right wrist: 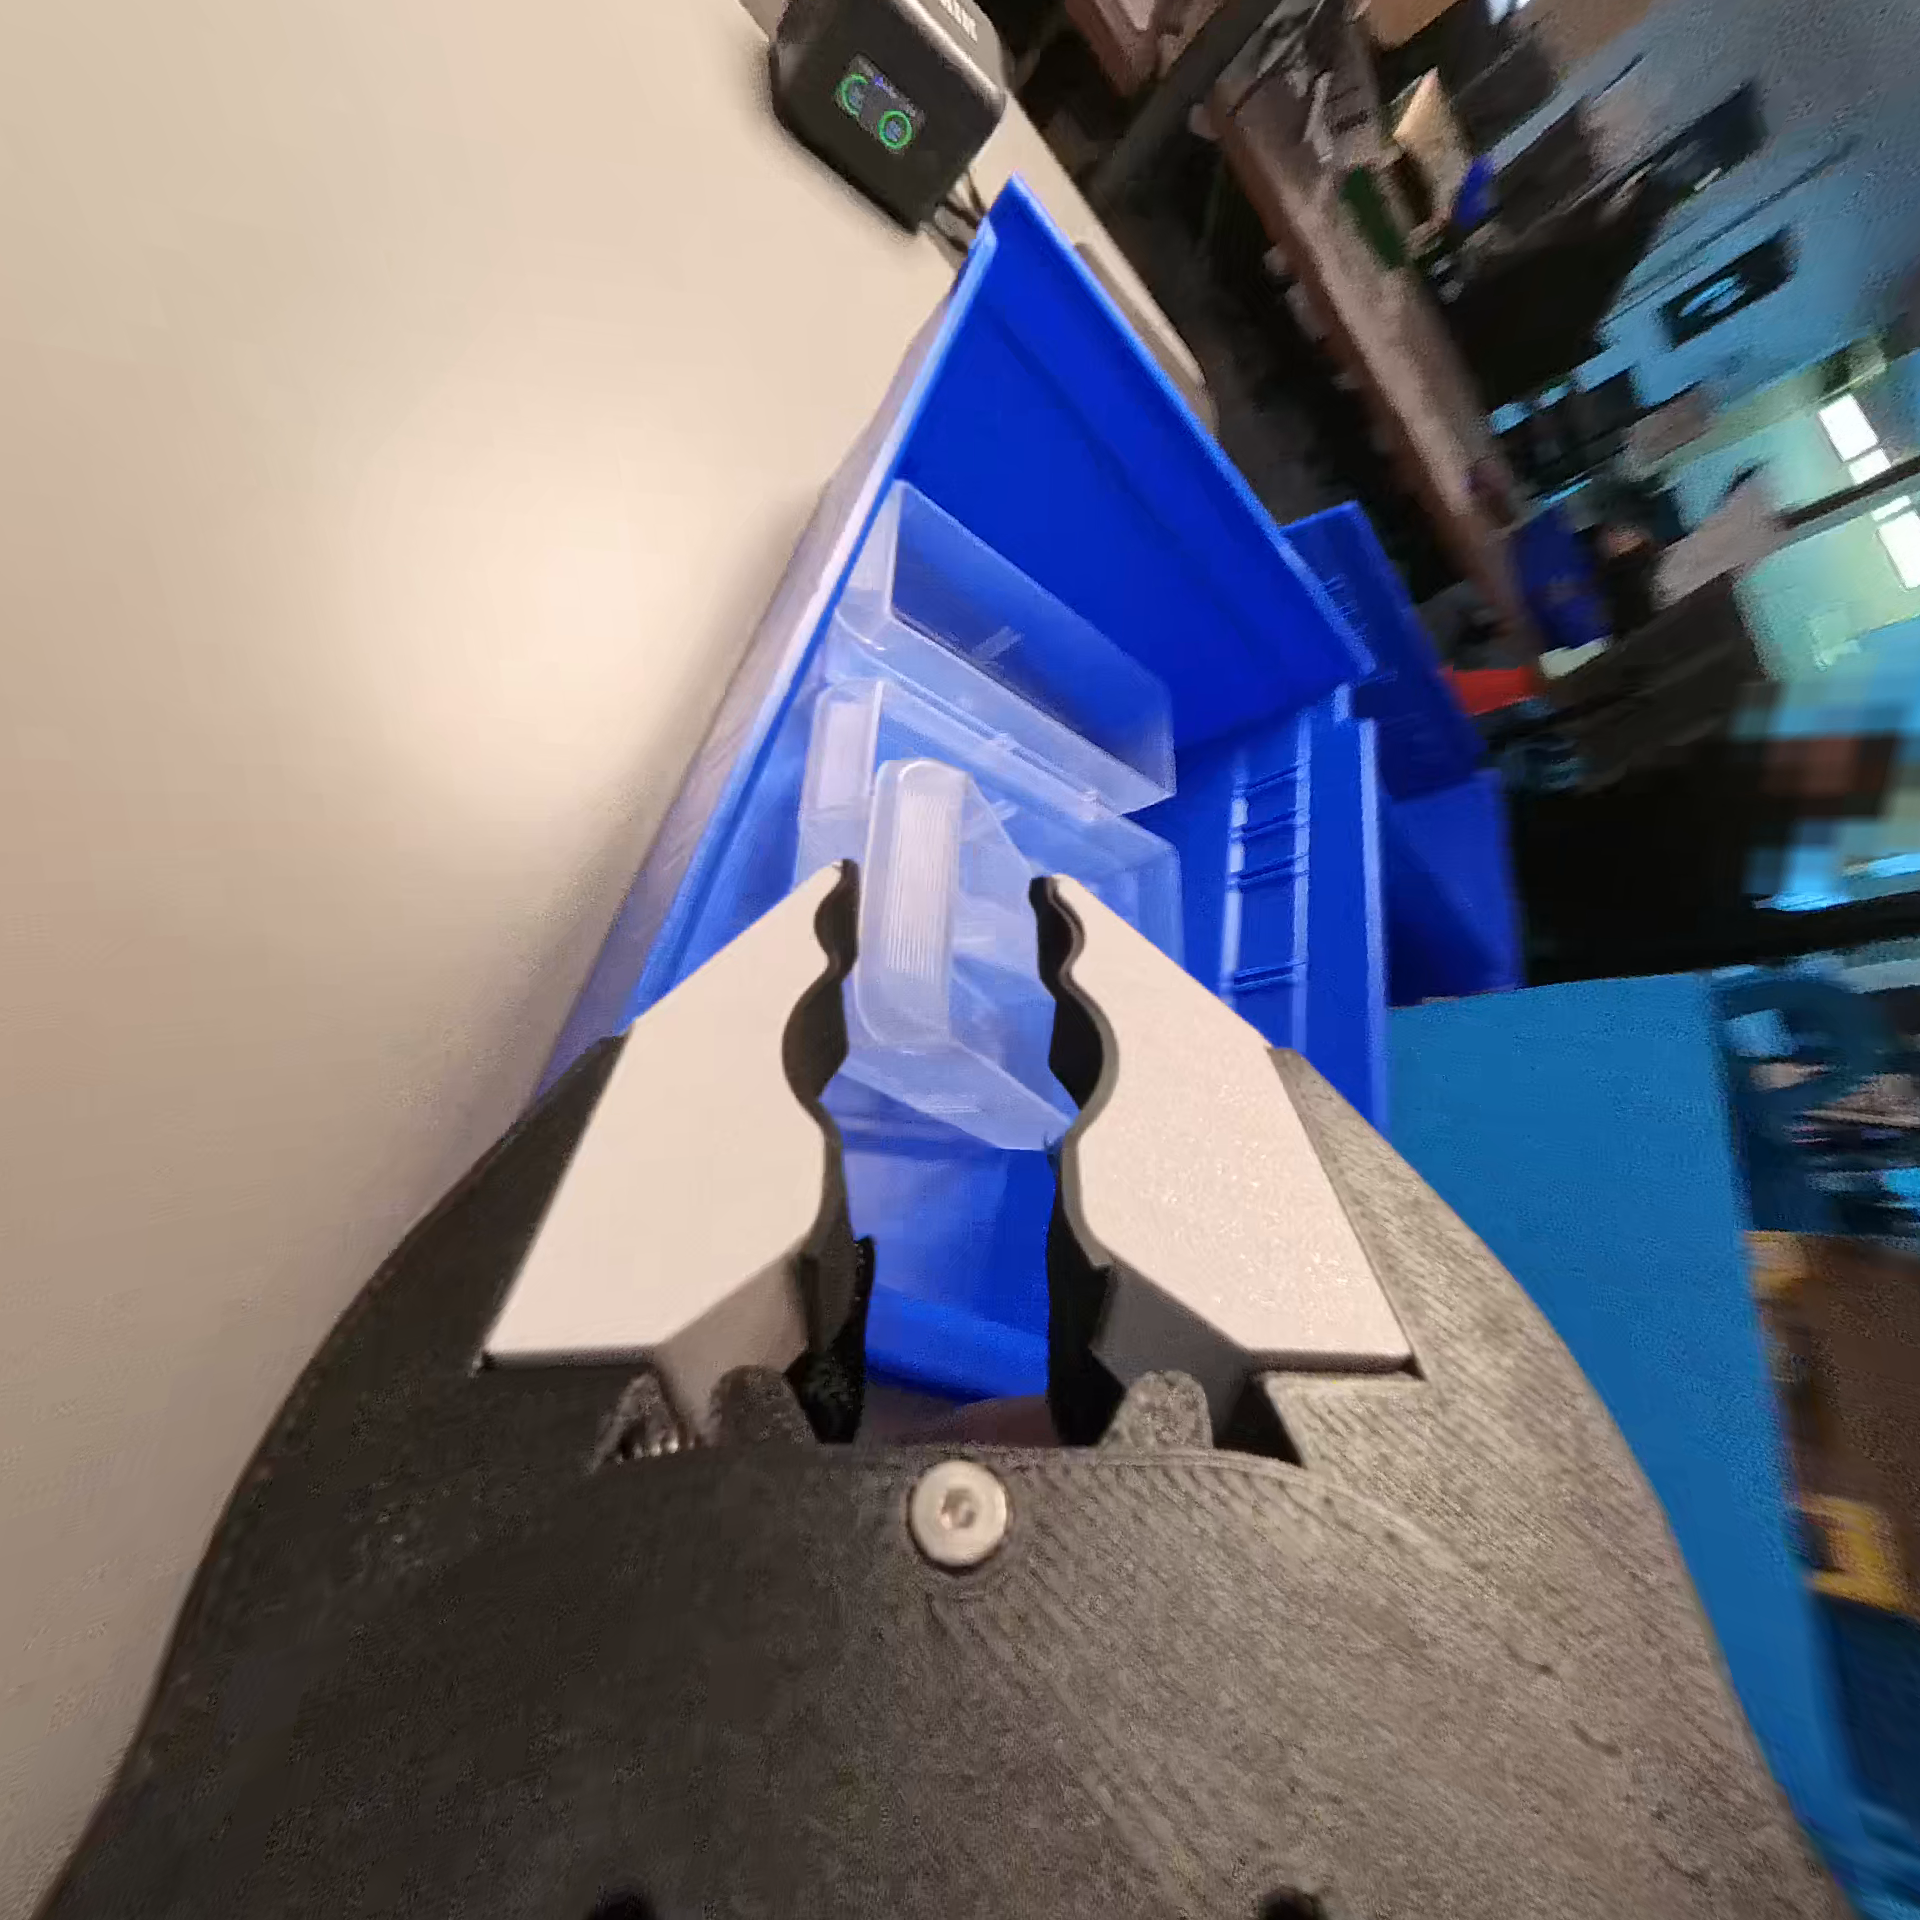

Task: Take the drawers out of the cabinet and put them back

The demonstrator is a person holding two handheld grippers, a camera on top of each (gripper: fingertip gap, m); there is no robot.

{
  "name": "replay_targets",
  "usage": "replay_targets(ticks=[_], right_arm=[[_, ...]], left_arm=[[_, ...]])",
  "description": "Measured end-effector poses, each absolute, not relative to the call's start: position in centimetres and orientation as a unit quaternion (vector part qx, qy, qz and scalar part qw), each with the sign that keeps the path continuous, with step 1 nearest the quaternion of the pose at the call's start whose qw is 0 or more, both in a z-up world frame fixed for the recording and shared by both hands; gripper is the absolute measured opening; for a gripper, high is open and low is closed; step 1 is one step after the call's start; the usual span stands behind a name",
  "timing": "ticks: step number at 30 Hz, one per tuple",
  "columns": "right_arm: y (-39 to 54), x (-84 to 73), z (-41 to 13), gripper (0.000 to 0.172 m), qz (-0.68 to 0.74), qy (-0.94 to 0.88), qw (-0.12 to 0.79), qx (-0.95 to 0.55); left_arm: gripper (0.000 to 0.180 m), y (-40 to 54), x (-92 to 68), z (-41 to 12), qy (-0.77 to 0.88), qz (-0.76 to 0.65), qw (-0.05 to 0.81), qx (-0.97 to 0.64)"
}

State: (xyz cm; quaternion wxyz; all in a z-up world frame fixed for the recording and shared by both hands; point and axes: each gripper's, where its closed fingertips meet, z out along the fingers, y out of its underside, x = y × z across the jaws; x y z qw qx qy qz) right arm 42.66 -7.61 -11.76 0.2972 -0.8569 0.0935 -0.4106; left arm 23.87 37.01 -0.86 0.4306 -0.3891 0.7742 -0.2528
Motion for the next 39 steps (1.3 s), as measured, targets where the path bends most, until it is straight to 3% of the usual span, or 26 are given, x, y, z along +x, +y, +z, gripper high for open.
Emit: replay_targets(ticks=[3, 7, 10, 14, 20, 21, 34, 39], right_arm=[[-8.0, 42.7, -11.9, 0.057, -0.344, 0.147, 0.352, -0.858], [-8.1, 41.8, -10.7, 0.069, -0.261, 0.19, 0.425, -0.846], [-10.3, 42.3, -11.0, 0.065, -0.276, 0.201, 0.382, -0.859], [-16.1, 43.6, -14.2, 0.063, -0.292, 0.228, 0.197, -0.907], [-15.1, 44.6, -18.0, 0.059, -0.249, 0.208, 0.129, -0.937], [-14.4, 44.7, -18.0, 0.051, -0.243, 0.204, 0.136, -0.939], [-9.5, 49.1, -17.7, 0.055, -0.266, 0.221, 0.186, -0.92], [-11.0, 48.0, -14.0, 0.054, -0.313, 0.237, 0.219, -0.893]], left_arm=[[0.07, 37.0, 23.9, -0.9, 0.774, -0.252, 0.431, -0.389], [0.07, 37.0, 23.9, -0.9, 0.774, -0.252, 0.431, -0.389], [0.07, 37.0, 23.9, -0.9, 0.774, -0.252, 0.431, -0.389], [0.07, 37.0, 23.9, -0.9, 0.774, -0.252, 0.431, -0.389], [0.071, 37.0, 23.9, -0.9, 0.773, -0.251, 0.431, -0.39], [0.071, 37.0, 23.9, -0.9, 0.773, -0.251, 0.432, -0.391], [0.07, 37.0, 23.9, -0.9, 0.774, -0.253, 0.431, -0.389], [0.07, 37.0, 23.9, -0.9, 0.774, -0.254, 0.431, -0.389]])
